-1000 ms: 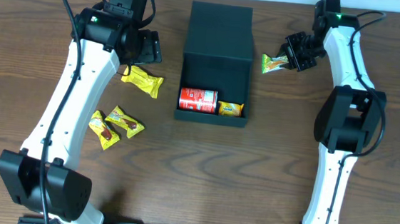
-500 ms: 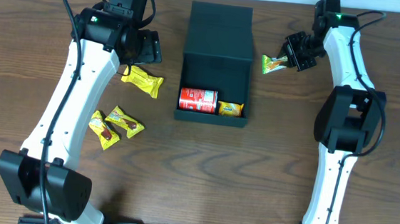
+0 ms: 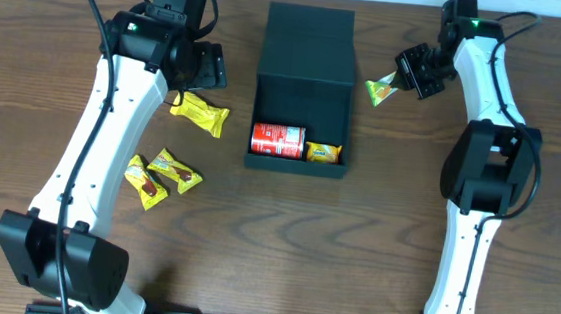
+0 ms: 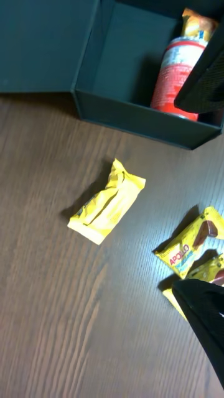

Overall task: Pack container
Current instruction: 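Grasp the green-yellow packet with the right gripper and lift it toward the box, then lower the green packet into the box's right side and release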

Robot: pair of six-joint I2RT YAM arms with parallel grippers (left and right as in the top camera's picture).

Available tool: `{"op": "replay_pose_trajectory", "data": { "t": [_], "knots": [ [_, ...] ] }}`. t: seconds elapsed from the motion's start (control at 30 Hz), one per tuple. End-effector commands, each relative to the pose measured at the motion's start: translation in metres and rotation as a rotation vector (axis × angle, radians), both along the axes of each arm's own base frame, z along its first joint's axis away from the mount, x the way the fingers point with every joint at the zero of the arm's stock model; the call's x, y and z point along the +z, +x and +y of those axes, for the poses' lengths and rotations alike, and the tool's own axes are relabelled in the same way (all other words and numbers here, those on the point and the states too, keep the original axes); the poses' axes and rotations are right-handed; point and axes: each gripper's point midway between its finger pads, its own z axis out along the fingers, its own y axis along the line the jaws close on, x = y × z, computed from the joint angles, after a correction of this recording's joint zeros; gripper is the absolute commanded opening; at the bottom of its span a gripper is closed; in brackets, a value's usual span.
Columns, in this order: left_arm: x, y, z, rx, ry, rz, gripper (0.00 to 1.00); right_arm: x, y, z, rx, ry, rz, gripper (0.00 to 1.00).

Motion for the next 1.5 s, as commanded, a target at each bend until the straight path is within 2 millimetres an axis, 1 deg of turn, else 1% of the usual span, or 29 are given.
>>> {"op": "replay_pose_trajectory", "data": {
  "t": [0.0, 0.03, 0.07, 0.1, 0.17, 0.2, 0.3, 0.37, 0.47, 0.53, 0.57, 0.67, 0.83, 0.9, 1.0, 1.07, 1.3, 1.47],
  "knots": [
    [0.015, 0.003, 0.011, 0.007, 0.054, -0.052, 0.87, 0.026, 0.014, 0.000, 0.149, -0.055, -0.134, 0.02],
    [0.016, 0.004, 0.011, 0.000, 0.058, -0.057, 0.87, 0.034, 0.017, 0.000, 0.175, -0.064, -0.162, 0.02],
    [0.017, 0.006, 0.011, -0.006, 0.059, -0.064, 0.87, 0.049, 0.020, 0.002, 0.216, -0.076, -0.205, 0.02],
    [0.017, 0.007, 0.010, -0.005, 0.058, -0.069, 0.87, 0.060, 0.022, 0.003, 0.245, -0.086, -0.233, 0.02],
    [0.018, 0.009, 0.011, -0.003, 0.059, -0.078, 0.88, 0.085, 0.024, 0.009, 0.311, -0.105, -0.292, 0.02],
    [0.018, 0.010, 0.011, -0.002, 0.061, -0.081, 0.90, 0.093, 0.023, 0.011, 0.334, -0.112, -0.309, 0.02],
    [0.020, 0.013, 0.015, 0.010, 0.061, -0.095, 0.91, 0.131, 0.014, 0.028, 0.435, -0.139, -0.371, 0.02],
    [0.021, 0.015, 0.021, 0.024, 0.060, -0.101, 0.91, 0.150, 0.005, 0.043, 0.515, -0.158, -0.401, 0.02],
    [0.022, 0.019, 0.033, 0.054, 0.059, -0.112, 0.92, 0.160, -0.011, 0.062, 0.608, -0.240, -0.390, 0.02],
    [0.023, 0.021, 0.043, 0.079, 0.059, -0.119, 0.93, 0.162, -0.023, 0.079, 0.686, -0.287, -0.376, 0.02],
    [0.024, 0.023, 0.050, 0.096, 0.060, -0.121, 0.93, 0.160, -0.030, 0.090, 0.739, -0.321, -0.362, 0.02],
    [0.024, 0.023, 0.070, 0.142, 0.062, -0.120, 0.94, 0.153, -0.052, 0.113, 0.851, -0.372, -0.310, 0.02],
    [0.023, 0.022, 0.091, 0.191, 0.058, -0.117, 0.94, 0.146, -0.081, 0.131, 0.926, -0.393, -0.223, 0.02],
    [0.023, 0.022, 0.093, 0.197, 0.054, -0.116, 0.95, 0.144, -0.087, 0.135, 0.921, -0.380, -0.200, 0.02],
    [0.023, 0.022, 0.094, 0.199, 0.053, -0.116, 0.95, 0.142, -0.088, 0.136, 0.863, -0.369, -0.177, 0.02],
    [0.023, 0.022, 0.093, 0.194, 0.045, -0.115, 0.95, 0.138, -0.090, 0.135, 0.847, -0.365, -0.154, 0.02],
    [0.023, 0.022, 0.091, 0.190, 0.036, -0.114, 0.95, 0.103, -0.097, 0.131, 0.868, -0.379, -0.055, 0.02],
    [0.022, 0.021, 0.091, 0.190, 0.037, -0.108, 0.95, 0.090, -0.101, 0.128, 0.871, -0.377, -0.012, 0.02]
  ]
}}
